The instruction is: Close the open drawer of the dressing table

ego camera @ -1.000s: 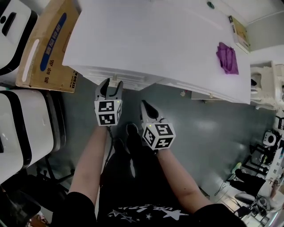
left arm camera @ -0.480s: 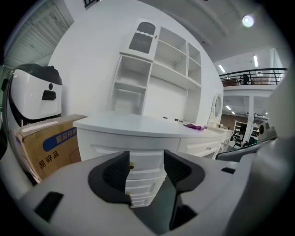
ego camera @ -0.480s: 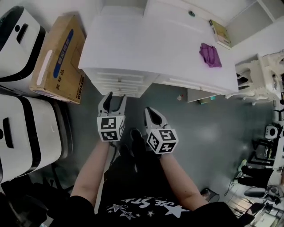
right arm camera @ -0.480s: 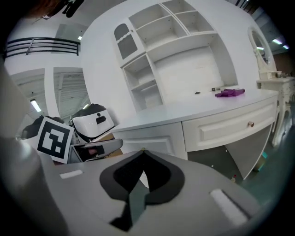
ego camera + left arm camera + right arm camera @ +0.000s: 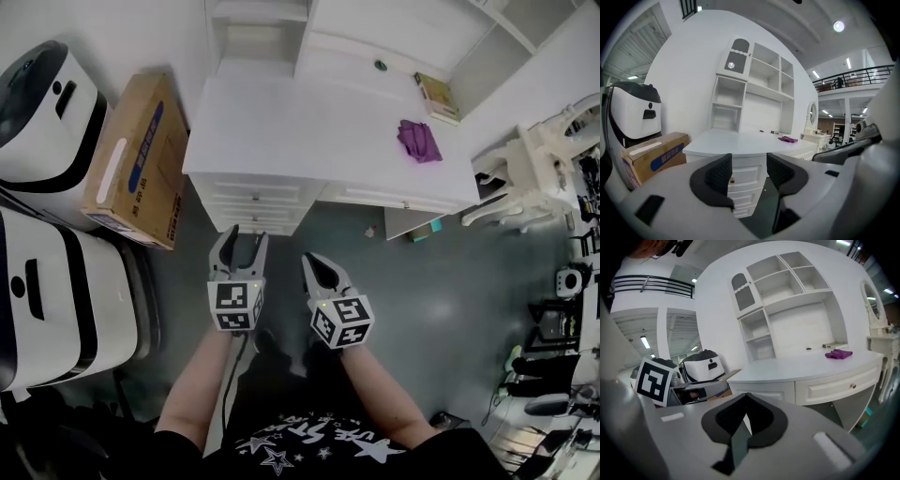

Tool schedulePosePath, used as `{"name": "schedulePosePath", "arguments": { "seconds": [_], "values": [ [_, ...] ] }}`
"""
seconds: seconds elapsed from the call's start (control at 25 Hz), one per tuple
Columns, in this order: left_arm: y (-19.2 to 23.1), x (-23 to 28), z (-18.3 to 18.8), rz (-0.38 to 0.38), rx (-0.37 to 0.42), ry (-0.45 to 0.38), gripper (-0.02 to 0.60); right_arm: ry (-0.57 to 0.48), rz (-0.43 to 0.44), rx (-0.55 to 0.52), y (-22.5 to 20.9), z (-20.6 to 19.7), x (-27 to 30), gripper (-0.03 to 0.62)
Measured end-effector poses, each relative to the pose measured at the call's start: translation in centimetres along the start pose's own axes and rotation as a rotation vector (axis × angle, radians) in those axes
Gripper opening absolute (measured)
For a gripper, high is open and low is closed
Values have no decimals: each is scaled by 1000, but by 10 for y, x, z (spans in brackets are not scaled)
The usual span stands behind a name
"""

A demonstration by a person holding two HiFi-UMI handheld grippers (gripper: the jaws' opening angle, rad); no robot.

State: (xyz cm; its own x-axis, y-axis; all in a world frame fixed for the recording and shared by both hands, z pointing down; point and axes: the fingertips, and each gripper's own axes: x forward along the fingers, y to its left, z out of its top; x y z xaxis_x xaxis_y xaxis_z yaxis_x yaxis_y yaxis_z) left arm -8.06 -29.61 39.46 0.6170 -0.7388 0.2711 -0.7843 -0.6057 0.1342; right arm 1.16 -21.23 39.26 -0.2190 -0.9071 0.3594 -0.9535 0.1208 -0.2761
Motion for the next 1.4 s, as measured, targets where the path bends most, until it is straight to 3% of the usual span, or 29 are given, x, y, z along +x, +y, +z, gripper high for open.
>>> {"name": "schedulePosePath", "arguments": {
  "seconds": [0.32,0.6,1.0,1.24,1.4],
  "values": [
    [-25,-52,18,-7,-7,-17,218,-41,116,2,23,33,-13,2],
    [-54,-93,22,105,-15,-47,215,-65,223,-12,21,47,-47,2],
    [-117,-138,38,186,28,-122,94,-87,329,-71,9,52,-105,2],
    [-156,-158,36,243,16,-164,94,-125,403,-78,-3,55,-146,2],
    [-191,-175,25,277,3,-177,94,-95,433,-94,-21,38,-177,2]
  ]
}}
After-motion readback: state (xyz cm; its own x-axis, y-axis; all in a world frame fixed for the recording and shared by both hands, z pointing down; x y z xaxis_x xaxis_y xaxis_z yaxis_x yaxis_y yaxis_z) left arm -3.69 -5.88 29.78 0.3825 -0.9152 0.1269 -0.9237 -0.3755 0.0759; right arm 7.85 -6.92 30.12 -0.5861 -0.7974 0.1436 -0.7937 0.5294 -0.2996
